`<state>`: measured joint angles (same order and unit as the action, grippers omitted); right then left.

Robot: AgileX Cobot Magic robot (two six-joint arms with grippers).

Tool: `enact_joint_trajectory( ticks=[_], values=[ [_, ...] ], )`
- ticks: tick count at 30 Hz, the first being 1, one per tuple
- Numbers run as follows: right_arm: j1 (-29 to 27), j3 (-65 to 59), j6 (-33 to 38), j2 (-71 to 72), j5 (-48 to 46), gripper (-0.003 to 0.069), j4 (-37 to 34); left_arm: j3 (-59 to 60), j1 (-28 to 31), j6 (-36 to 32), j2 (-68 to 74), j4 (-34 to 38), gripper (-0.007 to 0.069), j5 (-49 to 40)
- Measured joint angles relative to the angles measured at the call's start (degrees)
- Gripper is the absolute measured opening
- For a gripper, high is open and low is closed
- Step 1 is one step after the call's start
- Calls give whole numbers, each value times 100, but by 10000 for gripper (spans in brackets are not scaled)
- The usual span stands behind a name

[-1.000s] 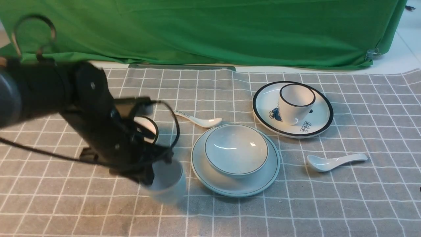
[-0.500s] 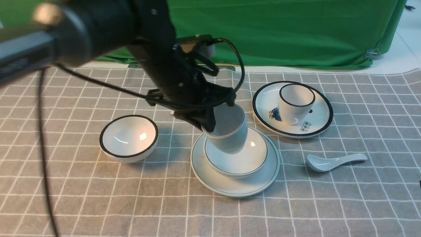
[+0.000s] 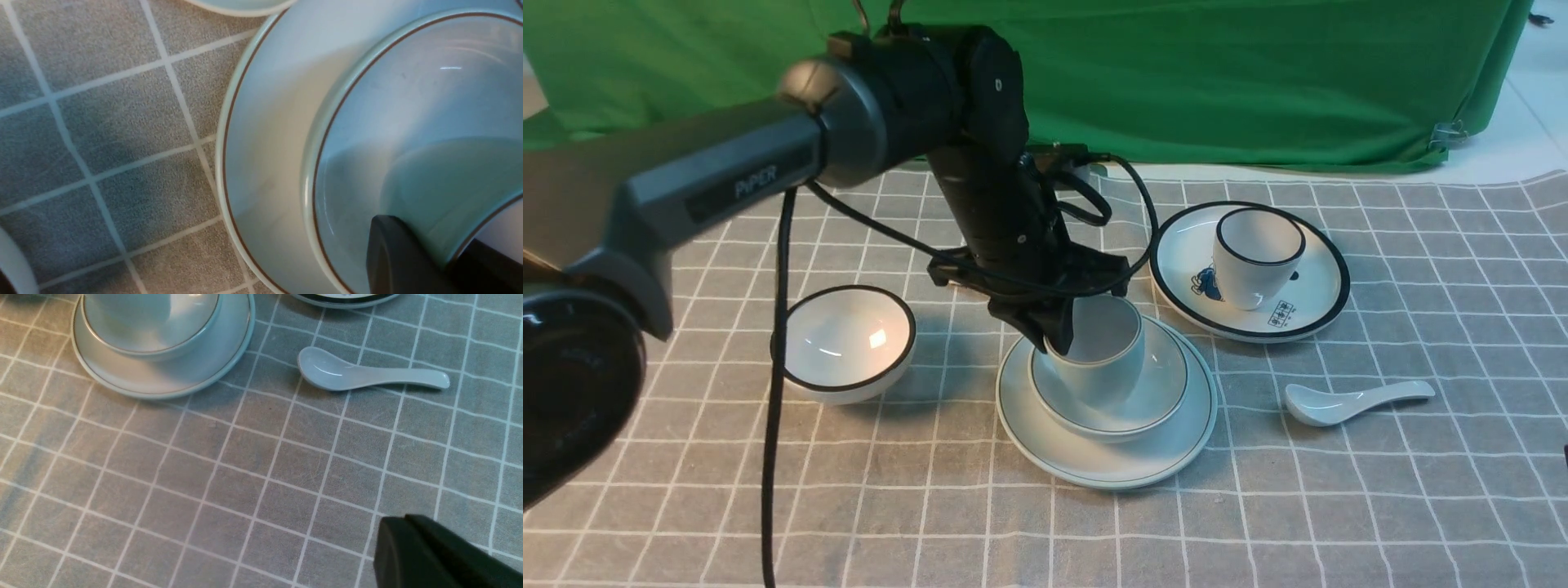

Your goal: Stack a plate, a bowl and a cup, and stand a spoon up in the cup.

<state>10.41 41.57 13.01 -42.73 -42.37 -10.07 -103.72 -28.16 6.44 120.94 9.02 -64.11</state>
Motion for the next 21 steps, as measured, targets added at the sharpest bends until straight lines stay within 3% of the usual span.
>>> enact_joint_trajectory(
  ticks=[6,15,21],
  values=[
    [0,0,5,0,6,35,0,-7,-66,11,29,-62,68,70],
    [0,0,-8,0,53,35,90,-202,-218,5,29,-364,395,173],
    [-86,408,-646,-420,-360,46,795,-1002,-218,118,-11,-1242,433,-435]
  ],
)
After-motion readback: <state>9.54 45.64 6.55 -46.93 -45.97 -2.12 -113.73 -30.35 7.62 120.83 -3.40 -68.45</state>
